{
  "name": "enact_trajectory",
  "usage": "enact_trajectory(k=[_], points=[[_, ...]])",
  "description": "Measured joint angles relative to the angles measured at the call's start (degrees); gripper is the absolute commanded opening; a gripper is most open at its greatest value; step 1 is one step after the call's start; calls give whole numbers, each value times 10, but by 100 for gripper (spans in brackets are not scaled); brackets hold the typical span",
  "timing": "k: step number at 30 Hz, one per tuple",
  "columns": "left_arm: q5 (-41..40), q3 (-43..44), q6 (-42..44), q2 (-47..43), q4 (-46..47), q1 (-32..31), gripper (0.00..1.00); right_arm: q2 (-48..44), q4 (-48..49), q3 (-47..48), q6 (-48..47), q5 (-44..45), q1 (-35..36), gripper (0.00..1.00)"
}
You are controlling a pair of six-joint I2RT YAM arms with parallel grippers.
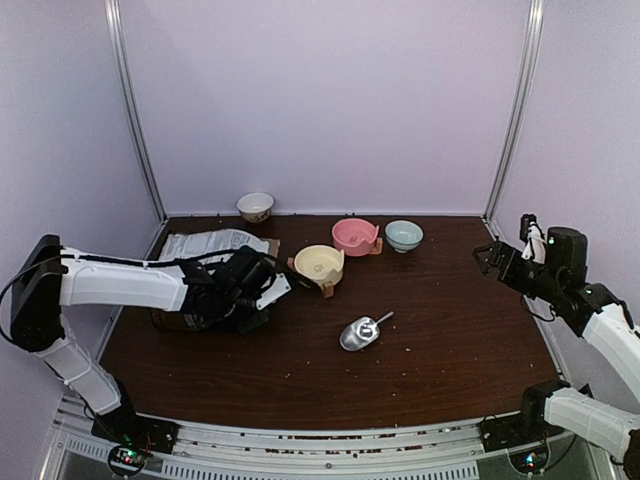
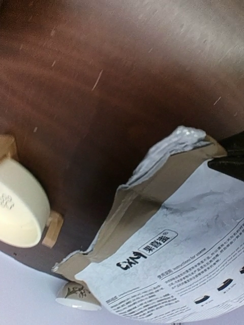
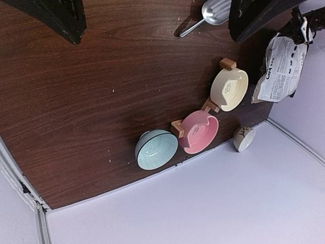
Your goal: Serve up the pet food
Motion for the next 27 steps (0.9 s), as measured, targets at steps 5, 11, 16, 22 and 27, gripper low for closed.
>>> enact_trajectory(k=[5, 11, 16, 22, 27], points=[[15, -45, -88, -72, -79, -101, 0, 0, -4, 0, 13, -1, 57, 99], [57, -45, -226, -101, -90, -244, 10, 7, -8, 0, 56, 5, 169, 97], [85, -37, -313, -101, -69, -294, 48, 19, -3, 0, 99, 17, 247, 97], [58, 2, -378, -104, -56, -295, 69, 27, -5, 0, 119, 52, 286, 97], [16, 90, -440, -98, -70, -286, 61, 29, -16, 0, 123, 73, 299, 97]])
